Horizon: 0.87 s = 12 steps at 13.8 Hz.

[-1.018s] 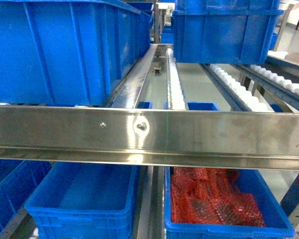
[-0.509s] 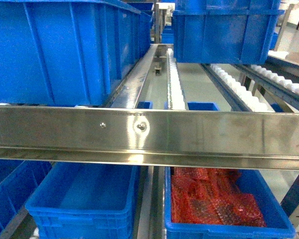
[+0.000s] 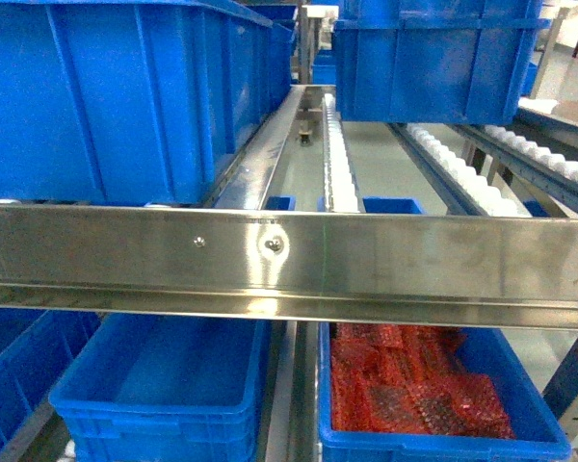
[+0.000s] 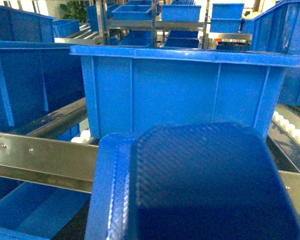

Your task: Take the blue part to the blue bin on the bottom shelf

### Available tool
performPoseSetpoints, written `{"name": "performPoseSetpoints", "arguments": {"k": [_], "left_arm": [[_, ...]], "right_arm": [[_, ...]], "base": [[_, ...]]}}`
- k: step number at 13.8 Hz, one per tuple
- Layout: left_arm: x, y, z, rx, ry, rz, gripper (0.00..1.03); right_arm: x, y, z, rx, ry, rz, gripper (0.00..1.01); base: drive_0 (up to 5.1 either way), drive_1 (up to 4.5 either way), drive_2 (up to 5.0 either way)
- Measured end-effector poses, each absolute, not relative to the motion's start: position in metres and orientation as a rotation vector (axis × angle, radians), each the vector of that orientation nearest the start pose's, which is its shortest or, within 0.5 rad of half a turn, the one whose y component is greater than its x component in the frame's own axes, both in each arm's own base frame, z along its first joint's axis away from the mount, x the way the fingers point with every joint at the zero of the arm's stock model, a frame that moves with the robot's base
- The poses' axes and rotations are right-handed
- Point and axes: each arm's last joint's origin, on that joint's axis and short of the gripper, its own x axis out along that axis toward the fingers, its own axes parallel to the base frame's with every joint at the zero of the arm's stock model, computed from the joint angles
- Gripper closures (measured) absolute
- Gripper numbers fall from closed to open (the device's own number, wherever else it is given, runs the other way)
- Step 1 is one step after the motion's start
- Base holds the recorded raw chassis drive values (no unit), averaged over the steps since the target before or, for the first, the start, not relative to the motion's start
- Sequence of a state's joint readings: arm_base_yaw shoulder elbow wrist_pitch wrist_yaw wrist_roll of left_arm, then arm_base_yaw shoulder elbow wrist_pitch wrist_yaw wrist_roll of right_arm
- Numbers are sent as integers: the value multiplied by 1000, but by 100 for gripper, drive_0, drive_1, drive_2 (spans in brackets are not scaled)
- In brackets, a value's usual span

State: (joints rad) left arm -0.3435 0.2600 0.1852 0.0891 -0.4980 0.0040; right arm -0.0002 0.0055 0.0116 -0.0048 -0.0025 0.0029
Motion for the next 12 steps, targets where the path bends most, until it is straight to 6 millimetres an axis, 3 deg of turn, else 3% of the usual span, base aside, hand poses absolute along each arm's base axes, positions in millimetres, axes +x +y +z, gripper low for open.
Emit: {"name": "performPoseSetpoints", "arguments": {"k": [12], "left_arm": [[105, -23, 214, -2, -12, 155, 59]], "right_arm": [[97, 0, 167, 4, -2, -1, 3]], "base": [[0, 0, 0]]}}
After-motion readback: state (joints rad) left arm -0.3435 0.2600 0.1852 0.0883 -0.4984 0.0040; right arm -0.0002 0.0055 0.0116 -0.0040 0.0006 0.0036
